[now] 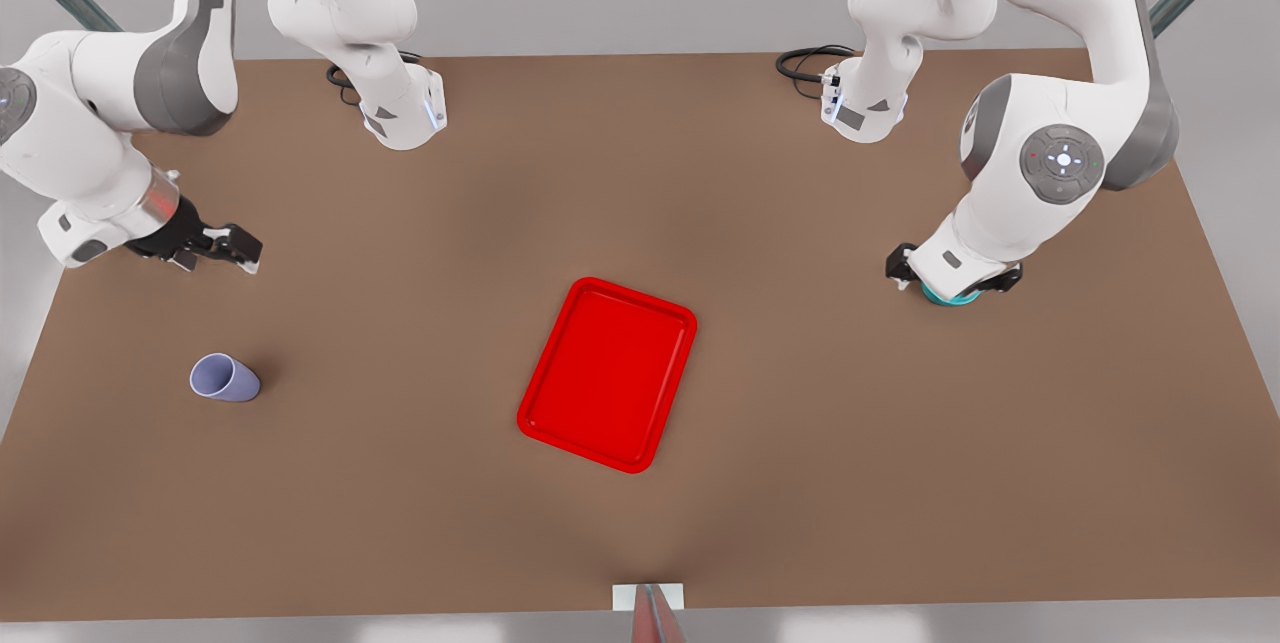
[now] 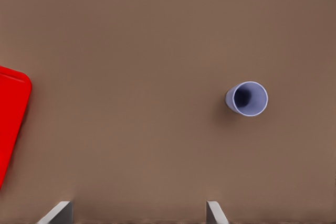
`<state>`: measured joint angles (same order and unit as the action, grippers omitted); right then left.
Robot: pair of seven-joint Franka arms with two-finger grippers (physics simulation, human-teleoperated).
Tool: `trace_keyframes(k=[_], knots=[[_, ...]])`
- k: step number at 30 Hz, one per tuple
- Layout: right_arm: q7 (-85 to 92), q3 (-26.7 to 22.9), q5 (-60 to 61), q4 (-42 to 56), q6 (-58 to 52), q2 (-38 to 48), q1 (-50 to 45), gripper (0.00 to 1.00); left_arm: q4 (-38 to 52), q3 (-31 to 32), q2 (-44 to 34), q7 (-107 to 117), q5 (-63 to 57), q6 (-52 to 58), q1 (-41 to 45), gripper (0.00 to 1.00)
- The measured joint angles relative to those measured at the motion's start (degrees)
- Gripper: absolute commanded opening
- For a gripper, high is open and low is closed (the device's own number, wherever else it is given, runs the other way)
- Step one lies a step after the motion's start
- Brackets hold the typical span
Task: Place the bowl on the tray with the left arm and the cup on the tray with the right arm
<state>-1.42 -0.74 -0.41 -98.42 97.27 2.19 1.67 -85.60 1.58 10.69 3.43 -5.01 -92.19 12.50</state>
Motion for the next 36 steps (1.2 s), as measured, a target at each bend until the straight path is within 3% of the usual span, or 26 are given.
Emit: trace_keyframes(k=[1,4,6,11,19,29,30,32,33,34,36], knots=[[0.46,0.37,-0.11,0.46,-1.53,-0.15,0.51,1.00,-0.23,-0.23,0.11,-0.18,-0.01,0.08,0.05,1.00],[0.01,0.39,-0.02,0.77,-1.12,-0.61,1.82,1.00,-12.12,-4.37,0.04,-0.04,0.08,-0.71,-0.74,1.00],[0.01,0.39,0.10,0.77,-1.03,-0.61,2.76,1.00,-23.48,-14.69,1.67,-10.33,6.34,-12.10,-7.37,1.00],[0.45,1.19,0.50,0.77,-0.86,-0.68,3.51,1.00,-31.61,-15.38,6.39,-37.37,21.57,-19.19,-14.78,1.00],[0.45,1.18,0.58,0.77,-0.68,-0.77,-0.74,1.00,-32.70,-16.17,10.65,-49.48,27.67,-21.38,-21.10,1.00],[0.54,1.19,0.59,0.77,-0.77,-0.79,3.58,1.00,-33.67,-15.91,15.64,-50.71,28.43,-23.00,-21.37,1.00],[0.54,1.19,0.59,0.77,-0.77,-0.78,3.76,1.00,-33.67,-15.78,15.68,-50.71,28.42,-23.04,-21.30,0.95],[0.54,1.19,0.59,0.77,-0.77,-0.79,3.64,1.00,-33.67,-15.66,15.86,-50.71,28.41,-23.12,-21.29,0.61],[0.54,1.19,0.59,0.77,-0.77,-0.79,3.35,1.00,-33.58,-15.65,15.86,-50.78,28.40,-23.12,-21.29,0.49],[0.54,1.19,0.59,0.77,-0.72,-0.95,2.95,1.00,-33.58,-15.56,15.86,-50.85,28.36,-23.04,-21.20,0.41],[0.54,1.18,0.59,0.77,-0.76,-1.00,1.95,1.00,-33.58,-15.43,15.86,-51.23,28.29,-23.92,-21.12,0.37]])
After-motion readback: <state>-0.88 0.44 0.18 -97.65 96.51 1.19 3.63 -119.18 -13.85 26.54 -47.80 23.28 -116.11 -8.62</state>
